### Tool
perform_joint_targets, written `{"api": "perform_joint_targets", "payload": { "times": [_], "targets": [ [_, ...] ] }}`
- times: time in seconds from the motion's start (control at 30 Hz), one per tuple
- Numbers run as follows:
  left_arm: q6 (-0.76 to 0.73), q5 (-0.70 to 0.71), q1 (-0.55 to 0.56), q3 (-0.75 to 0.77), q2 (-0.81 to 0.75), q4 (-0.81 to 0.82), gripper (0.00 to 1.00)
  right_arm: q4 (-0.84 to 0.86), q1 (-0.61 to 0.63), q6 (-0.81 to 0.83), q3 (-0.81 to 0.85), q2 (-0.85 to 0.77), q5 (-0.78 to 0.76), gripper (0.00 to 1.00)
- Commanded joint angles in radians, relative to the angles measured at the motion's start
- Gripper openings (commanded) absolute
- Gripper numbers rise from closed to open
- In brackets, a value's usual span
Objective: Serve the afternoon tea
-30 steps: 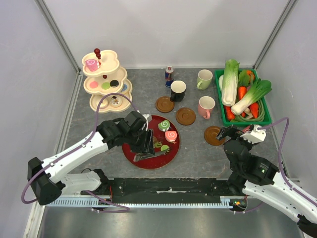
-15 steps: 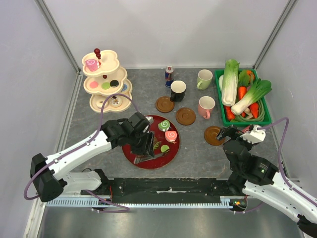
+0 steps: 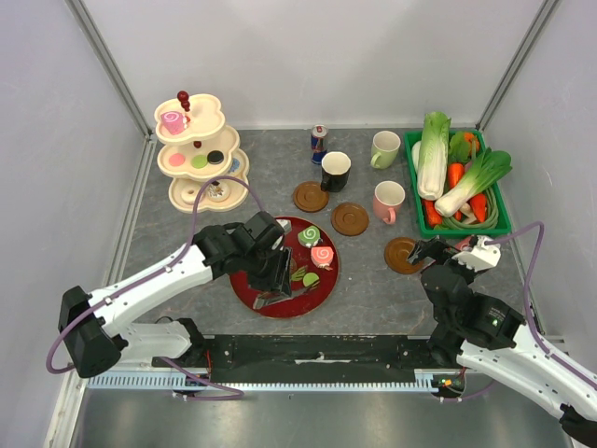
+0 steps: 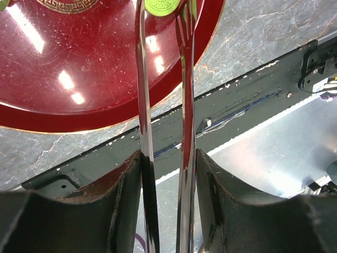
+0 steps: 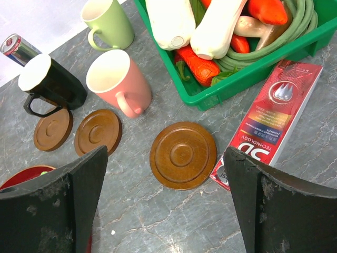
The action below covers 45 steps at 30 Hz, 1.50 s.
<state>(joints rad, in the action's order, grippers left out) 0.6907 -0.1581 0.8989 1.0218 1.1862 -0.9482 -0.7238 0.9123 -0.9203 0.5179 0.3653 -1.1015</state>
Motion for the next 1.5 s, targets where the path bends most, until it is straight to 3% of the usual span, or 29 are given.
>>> {"api": "perform_joint_targets", "payload": {
  "times": [0.0, 0.73, 1.0, 1.23, 1.47],
  "targets": [
    [-0.026, 0.019, 0.006, 0.046, 0.009, 0.009, 0.49, 0.001, 0.0, -0.025, -0.002, -0.011, -0.043, 0.98],
    [-0.002, 0.069, 0.005, 0.113, -0.037, -0.017, 0.45, 0.001, 0.0, -0.032, -0.002, -0.026, -0.044, 0.98],
    [0.015, 0.233, -0.014, 0.175, -0.073, -0.015, 0.45, 0.001, 0.0, -0.032, -0.002, -0.029, -0.044, 0.98],
    [0.012, 0.345, -0.116, 0.196, -0.119, 0.112, 0.44, 0.003, 0.0, -0.032, -0.001, -0.037, -0.043, 0.98],
    [-0.013, 0.336, -0.3, 0.175, -0.148, 0.268, 0.44, 0.003, 0.0, -0.028, 0.001, -0.039, -0.041, 0.98]
  ]
}}
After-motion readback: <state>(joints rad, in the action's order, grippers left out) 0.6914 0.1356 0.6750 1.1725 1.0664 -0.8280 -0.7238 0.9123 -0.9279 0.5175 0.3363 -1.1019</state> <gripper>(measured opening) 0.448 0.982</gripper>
